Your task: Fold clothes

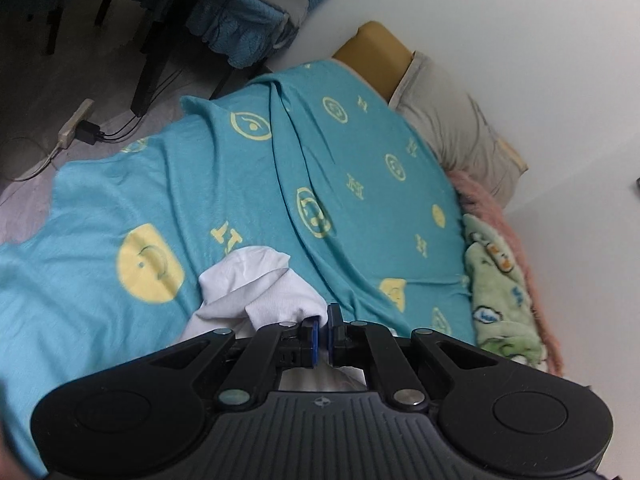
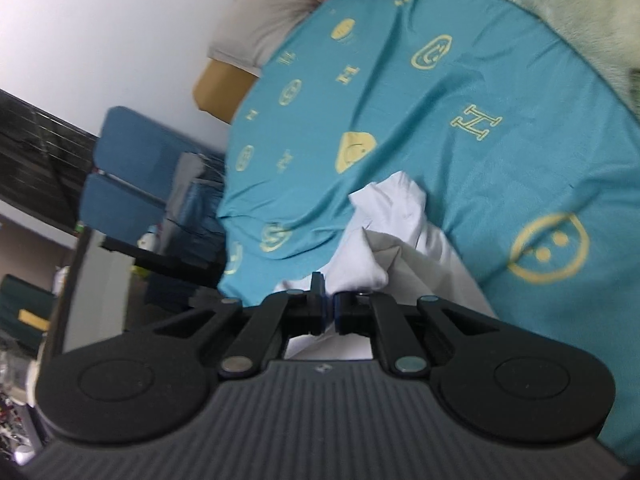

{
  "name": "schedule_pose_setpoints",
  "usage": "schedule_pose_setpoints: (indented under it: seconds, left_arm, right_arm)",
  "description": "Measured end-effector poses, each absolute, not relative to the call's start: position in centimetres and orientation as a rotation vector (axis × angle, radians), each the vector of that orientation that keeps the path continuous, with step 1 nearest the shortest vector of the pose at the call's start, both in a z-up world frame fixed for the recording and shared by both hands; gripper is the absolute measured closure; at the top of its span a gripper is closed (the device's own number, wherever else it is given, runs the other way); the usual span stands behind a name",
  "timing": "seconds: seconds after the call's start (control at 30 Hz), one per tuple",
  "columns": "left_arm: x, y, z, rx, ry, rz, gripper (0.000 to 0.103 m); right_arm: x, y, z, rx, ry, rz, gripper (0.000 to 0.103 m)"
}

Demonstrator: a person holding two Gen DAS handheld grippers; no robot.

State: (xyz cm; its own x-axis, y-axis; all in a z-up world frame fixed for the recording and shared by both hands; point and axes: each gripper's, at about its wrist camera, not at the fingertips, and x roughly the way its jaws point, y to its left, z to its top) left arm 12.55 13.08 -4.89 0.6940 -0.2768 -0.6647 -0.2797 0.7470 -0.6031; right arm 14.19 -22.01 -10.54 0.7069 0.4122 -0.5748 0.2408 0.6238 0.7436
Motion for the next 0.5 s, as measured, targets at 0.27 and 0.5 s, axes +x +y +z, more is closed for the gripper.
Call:
schedule_pose_setpoints:
  seconds: [0.27,0.5]
  left_arm:
    - [17.5,12.5,-8.2,-0.715,0.807,-0.004,0.099]
    - [19.6,11.7,-10.3,-0.618,0.836,0.005,0.098]
  right_arm:
    - [19.9,-22.5,-13.5,0.935,0.805,0.147,0.096]
    - [23.7,-21.7,-16.4,0.852,0.845,0.160,0.095]
